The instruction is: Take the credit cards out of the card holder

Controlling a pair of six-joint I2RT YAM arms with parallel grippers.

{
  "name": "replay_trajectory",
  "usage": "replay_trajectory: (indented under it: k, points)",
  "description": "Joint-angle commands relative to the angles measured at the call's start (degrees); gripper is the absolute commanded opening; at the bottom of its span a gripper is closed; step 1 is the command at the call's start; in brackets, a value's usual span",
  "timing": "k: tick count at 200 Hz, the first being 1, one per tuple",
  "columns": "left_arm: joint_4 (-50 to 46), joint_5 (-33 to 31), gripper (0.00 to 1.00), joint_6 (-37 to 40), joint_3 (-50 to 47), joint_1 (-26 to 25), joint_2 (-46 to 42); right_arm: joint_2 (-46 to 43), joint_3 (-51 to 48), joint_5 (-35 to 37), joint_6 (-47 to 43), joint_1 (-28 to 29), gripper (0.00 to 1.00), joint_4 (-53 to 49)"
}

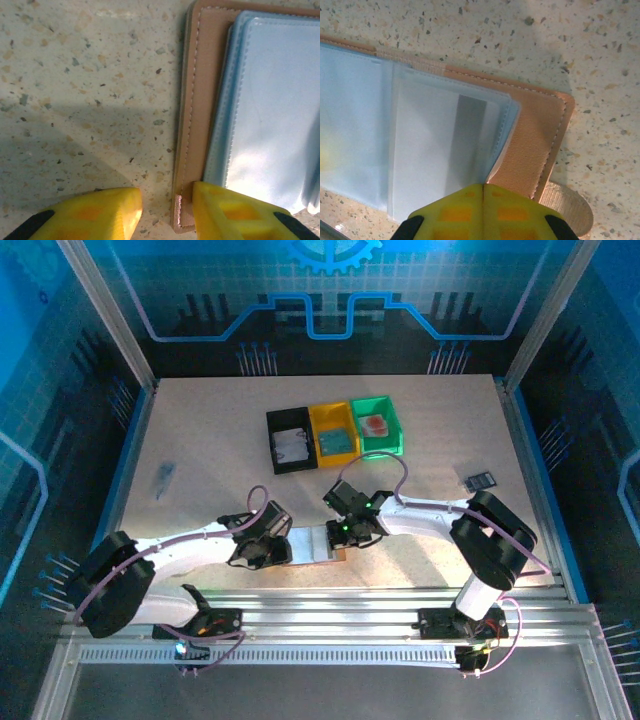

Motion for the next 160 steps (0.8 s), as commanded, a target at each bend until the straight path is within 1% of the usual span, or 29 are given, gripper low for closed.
replay_trajectory:
  k: [1, 94, 112, 140, 160]
  points:
    - [14.7, 5.5, 0.36, -0.1, -4.7, -1.8, 7.2, -1.2, 1.8, -1.2, -0.2, 1.2, 0.0, -0.8]
    - [12.5, 4.3, 0.35, 0.5, -4.3, -1.8, 3.1, -4.4, 3.8, -4.6, 0.0, 1.9, 0.0, -1.3]
    - [12.7, 4.3, 0.35, 0.5, -4.5, -1.8, 2.3, -4.6, 3.7, -5.8, 0.4, 2.0, 0.0, -0.1]
    - [13.3, 4.0, 0.36, 0.1, -5.1, -1.8, 0.3, -4.9, 2.6, -9.1, 1.8, 2.5, 0.0, 4.7]
    - [13.2, 3.4, 0.37, 0.1, -5.5, -1.8, -1.7, -4.1, 3.0, -10.0, 2.0, 2.7, 0.0, 5.6]
